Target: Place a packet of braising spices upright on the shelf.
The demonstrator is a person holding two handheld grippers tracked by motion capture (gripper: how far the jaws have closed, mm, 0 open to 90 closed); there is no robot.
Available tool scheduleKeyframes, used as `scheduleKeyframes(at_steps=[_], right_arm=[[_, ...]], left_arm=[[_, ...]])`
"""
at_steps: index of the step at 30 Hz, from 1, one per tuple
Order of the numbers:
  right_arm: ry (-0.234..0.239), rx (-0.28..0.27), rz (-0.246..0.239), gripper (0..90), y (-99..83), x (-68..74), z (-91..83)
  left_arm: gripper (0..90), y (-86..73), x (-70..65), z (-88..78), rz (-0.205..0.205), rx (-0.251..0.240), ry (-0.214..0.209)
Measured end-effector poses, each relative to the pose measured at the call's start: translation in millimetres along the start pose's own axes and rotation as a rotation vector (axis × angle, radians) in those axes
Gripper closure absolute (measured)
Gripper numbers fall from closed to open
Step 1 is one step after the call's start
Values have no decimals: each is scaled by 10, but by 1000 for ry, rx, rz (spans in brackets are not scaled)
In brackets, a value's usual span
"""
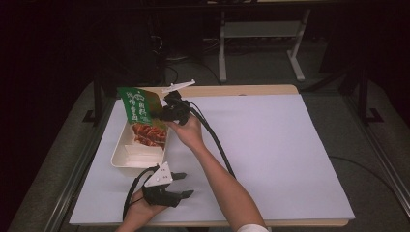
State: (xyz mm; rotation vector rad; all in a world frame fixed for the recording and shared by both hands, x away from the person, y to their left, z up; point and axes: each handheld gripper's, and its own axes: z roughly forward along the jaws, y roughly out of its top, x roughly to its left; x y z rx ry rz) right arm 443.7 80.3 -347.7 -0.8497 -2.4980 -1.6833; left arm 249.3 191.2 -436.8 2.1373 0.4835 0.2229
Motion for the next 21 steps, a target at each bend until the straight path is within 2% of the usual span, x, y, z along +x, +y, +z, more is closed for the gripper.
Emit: scheduleKeyframes(at_steps=[5, 6, 9, 14, 15, 18, 21], right_arm=[[2, 7, 1, 570, 2, -13, -91], [2, 7, 1, 570, 2, -13, -91], [6, 35, -13, 495, -8, -22, -162], [28, 58, -5, 430, -24, -49, -248], [41, 44, 5, 429, -31, -62, -298], [39, 36, 5, 410, -37, -65, -359], [40, 42, -5, 388, -43, -66, -427]], left_arm=[[355, 0, 11, -3, -4, 4, 2], [355, 0, 11, -3, -4, 4, 2], [352, -6, 24, -10, -14, 3, 6], [343, -11, 33, -9, -18, 9, 11], [342, -11, 28, -7, -17, 9, 15], [334, -9, 25, -6, -17, 9, 19], [332, -10, 26, -13, -27, 3, 19]])
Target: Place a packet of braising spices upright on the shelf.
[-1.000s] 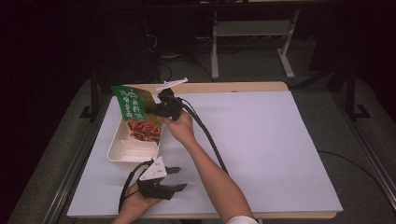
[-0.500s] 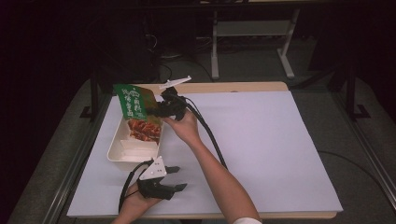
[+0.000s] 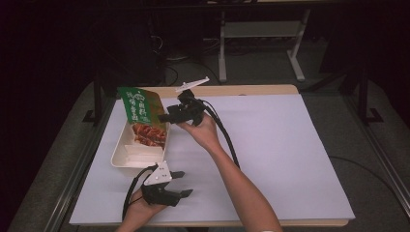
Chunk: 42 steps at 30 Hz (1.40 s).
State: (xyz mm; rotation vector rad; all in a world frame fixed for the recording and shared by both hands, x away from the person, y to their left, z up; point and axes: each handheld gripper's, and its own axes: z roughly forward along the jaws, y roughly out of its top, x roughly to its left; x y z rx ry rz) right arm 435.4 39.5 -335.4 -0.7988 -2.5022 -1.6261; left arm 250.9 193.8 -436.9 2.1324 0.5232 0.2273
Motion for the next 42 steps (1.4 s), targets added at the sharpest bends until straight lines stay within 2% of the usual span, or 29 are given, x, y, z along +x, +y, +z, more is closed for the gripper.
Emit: scheduleKeyframes(at_steps=[8, 17, 22, 42], right_arm=[[-5, -1, -5, 365, -34, -5, -156], [-26, 0, 21, 352, -154, -75, -382], [-22, -6, 38, 350, -203, -100, -476], [-76, 17, 60, 323, -477, -178, -880]], left_arm=[[329, 1, -2, 0, 3, 5, 1], [323, -7, 8, -7, 1, 4, 6], [319, -10, 14, -7, -2, 5, 7], [300, -20, 32, 3, -17, 10, 19]])
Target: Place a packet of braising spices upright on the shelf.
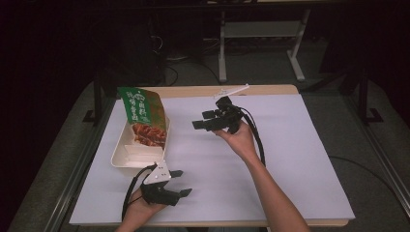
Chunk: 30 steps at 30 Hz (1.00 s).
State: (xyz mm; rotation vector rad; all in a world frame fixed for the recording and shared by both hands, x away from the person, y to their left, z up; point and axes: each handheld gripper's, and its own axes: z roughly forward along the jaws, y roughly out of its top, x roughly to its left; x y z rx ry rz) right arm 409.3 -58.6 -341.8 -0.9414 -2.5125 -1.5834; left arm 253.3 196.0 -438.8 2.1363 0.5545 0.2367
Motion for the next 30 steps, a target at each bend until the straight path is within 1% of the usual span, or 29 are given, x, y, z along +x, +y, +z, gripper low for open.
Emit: scheduleKeyframes(at_steps=[9, 15, 18, 20, 22, 23, 27, 30], right_arm=[[-12, -2, 6, 308, -98, 2, -96], [-21, 9, 10, 300, -173, 1, -168], [-31, 12, 15, 303, -210, -2, -215], [-42, 10, 8, 301, -247, -3, -271], [-45, 11, 9, 301, -255, -2, -286], [-46, 13, 12, 299, -279, -2, -326], [-48, 23, 15, 289, -302, 0, -368], [-50, 18, 16, 288, -337, -1, -419]], left_arm=[[290, -3, 5, -1, -5, 2, 3], [278, -7, 13, 2, -14, 0, 5], [266, -11, 21, 5, -20, 6, 6], [263, -18, 27, 5, -22, 10, 7], [263, -18, 27, 3, -21, 9, 8], [262, -19, 29, 0, -22, 9, 8], [258, -21, 38, -6, -34, 2, 10], [256, -25, 46, -12, -37, 2, 11]])
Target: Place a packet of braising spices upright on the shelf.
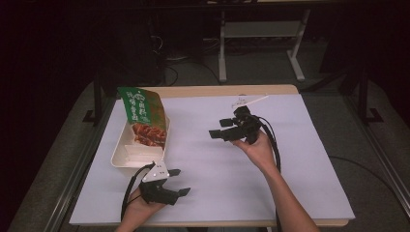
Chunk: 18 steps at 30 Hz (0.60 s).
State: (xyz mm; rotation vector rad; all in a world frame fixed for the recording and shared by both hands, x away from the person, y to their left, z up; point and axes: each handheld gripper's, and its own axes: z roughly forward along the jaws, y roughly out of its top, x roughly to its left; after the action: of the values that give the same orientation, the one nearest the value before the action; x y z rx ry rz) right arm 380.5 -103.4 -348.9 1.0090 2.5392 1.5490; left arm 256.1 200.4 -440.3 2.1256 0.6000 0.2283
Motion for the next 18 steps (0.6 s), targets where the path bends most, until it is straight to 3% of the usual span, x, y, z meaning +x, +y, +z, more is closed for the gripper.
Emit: scheduleKeyframes(at_steps=[18], right_arm=[[-40, 8, 30, 285, -268, -102, -233]], left_arm=[[231, -4, 4, 6, -9, 4, 12]])
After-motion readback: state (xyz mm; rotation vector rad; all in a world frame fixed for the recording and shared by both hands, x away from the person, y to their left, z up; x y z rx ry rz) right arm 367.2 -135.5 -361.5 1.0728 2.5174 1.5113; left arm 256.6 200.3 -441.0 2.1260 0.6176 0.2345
